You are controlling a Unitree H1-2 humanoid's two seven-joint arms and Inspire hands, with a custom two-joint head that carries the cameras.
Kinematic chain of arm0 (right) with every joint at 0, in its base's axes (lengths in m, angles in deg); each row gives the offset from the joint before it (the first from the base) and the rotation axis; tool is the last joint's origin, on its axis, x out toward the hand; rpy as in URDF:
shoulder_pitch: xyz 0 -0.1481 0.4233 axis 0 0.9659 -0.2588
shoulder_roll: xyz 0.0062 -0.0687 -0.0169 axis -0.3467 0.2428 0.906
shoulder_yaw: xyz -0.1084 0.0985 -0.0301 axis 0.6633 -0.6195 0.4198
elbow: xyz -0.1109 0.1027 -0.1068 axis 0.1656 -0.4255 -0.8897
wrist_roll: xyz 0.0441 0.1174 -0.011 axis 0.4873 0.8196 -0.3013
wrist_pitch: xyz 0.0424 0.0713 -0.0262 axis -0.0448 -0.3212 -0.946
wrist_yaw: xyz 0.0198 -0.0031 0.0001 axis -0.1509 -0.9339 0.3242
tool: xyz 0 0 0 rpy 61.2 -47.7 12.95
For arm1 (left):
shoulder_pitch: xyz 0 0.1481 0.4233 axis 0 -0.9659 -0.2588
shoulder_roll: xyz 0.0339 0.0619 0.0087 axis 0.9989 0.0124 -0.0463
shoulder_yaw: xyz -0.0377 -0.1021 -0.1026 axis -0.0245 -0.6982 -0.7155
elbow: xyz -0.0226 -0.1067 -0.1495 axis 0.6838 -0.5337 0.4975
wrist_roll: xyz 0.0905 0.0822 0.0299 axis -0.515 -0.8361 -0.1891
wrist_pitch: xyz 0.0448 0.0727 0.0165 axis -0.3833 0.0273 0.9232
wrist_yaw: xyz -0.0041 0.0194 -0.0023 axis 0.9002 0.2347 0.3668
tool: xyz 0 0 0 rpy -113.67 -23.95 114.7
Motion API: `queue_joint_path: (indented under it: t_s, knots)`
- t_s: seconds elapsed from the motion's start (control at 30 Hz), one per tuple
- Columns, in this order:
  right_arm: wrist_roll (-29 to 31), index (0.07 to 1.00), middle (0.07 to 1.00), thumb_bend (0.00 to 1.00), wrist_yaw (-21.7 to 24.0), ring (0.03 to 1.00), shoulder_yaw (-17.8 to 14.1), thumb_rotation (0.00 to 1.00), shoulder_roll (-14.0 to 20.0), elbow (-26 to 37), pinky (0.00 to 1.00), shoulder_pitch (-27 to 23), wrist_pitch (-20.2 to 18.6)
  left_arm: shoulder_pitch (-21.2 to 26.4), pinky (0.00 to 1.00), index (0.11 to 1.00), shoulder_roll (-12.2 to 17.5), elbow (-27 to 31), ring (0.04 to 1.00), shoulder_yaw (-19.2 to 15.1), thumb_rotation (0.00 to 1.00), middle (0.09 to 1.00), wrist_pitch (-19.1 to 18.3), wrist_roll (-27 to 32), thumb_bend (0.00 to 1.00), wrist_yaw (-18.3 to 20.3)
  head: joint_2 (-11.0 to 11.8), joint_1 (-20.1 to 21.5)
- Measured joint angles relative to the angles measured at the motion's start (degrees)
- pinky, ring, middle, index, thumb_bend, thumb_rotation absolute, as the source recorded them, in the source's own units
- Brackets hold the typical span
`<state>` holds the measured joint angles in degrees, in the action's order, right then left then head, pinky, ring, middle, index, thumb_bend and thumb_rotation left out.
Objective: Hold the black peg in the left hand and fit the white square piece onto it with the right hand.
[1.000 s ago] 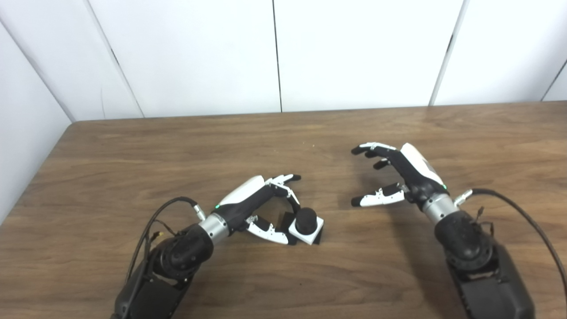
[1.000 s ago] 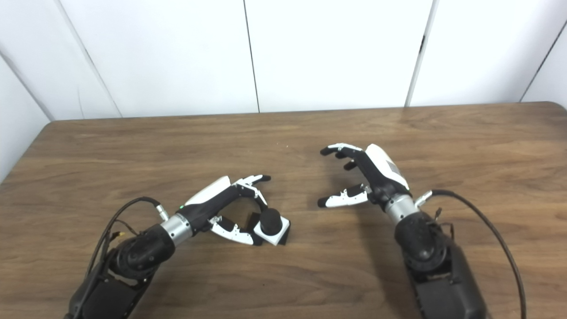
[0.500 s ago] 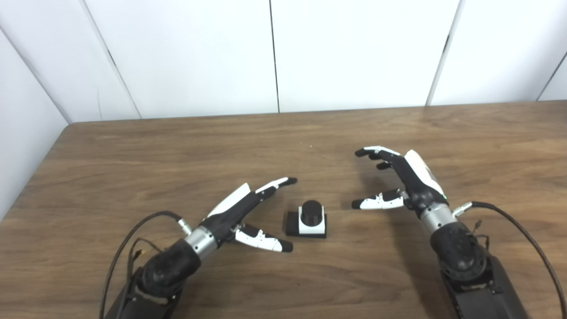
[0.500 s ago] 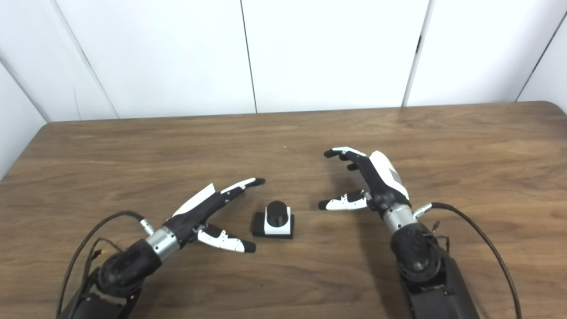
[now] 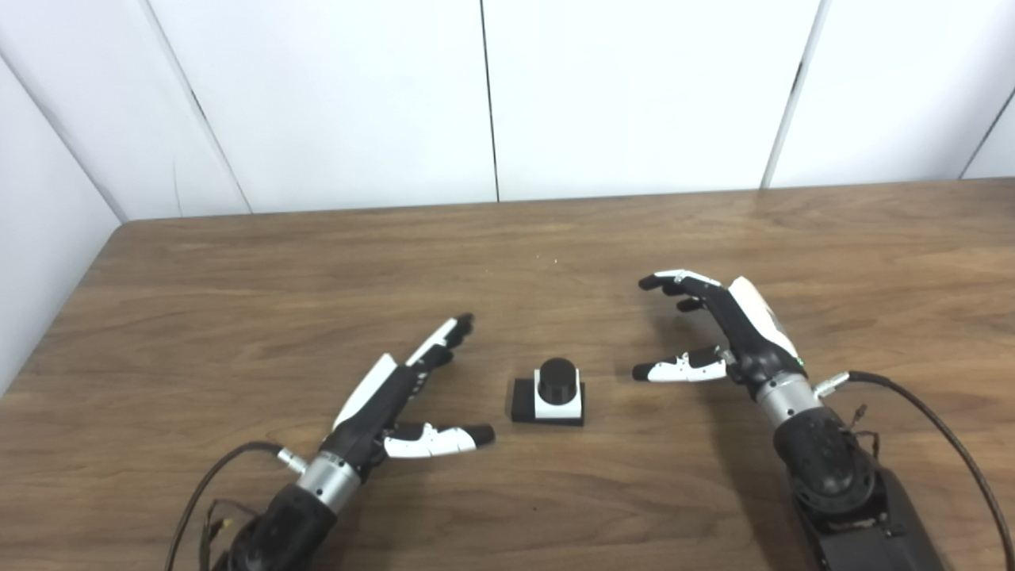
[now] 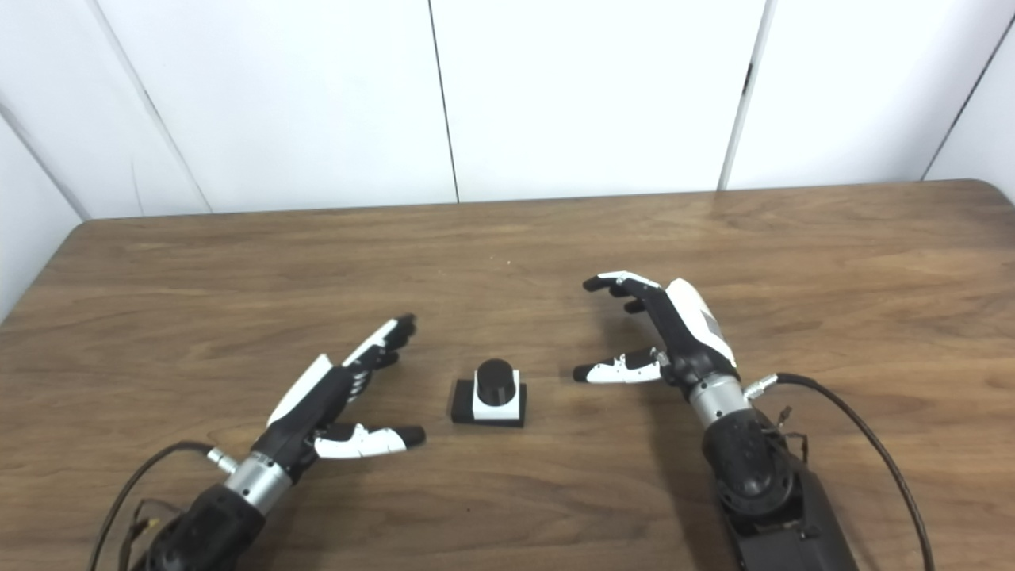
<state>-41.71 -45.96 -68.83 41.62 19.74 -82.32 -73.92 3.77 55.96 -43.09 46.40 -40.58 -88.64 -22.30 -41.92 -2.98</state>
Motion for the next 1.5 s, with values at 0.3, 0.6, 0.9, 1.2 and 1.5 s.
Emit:
queue_joint_path:
  t_s: [0.3,0.6,0.9,1.2,1.5]
  knots:
    - [5.1,0.722,0.780,0.65,-2.4,0.731,-1.4,0.11,-2.3,2.5,0.59,1.3,1.2,-1.5,0.60,0.781,-12.1,3.2,0.739,-3.3,0.04,0.788,-2.9,-4.8,0.55,-11.8,0.3,-4.3]
    - [6.7,0.719,0.745,0.64,-5.9,0.686,-1.5,0.14,-5.8,3.1,0.56,5.4,2.8,-2.1,0.58,0.771,-13.8,4.4,0.693,-4.7,0.05,0.733,-4.6,-5.4,0.57,-15.1,-0.4,-3.5]
    - [6.4,0.719,0.743,0.64,-8.5,0.689,-1.5,0.14,-7.6,5.7,0.55,6.6,3.2,-2.6,0.61,0.782,-14.6,6.0,0.721,-4.6,0.05,0.750,-4.6,-4.5,0.56,-15.3,-0.7,-3.3]
    - [6.2,0.716,0.730,0.64,-9.4,0.675,-1.7,0.14,-7.8,5.7,0.54,7.6,3.2,-2.5,0.58,0.744,-14.6,6.0,0.698,-4.3,0.02,0.729,-5.1,-4.6,0.59,-15.2,-0.9,-2.6]
    - [6.1,0.710,0.726,0.64,-9.5,0.673,-1.8,0.14,-7.8,5.7,0.54,7.6,3.2,-2.3,0.58,0.744,-14.4,6.0,0.696,-4.2,0.01,0.727,-5.3,-4.7,0.60,-15.2,-0.9,-2.3]
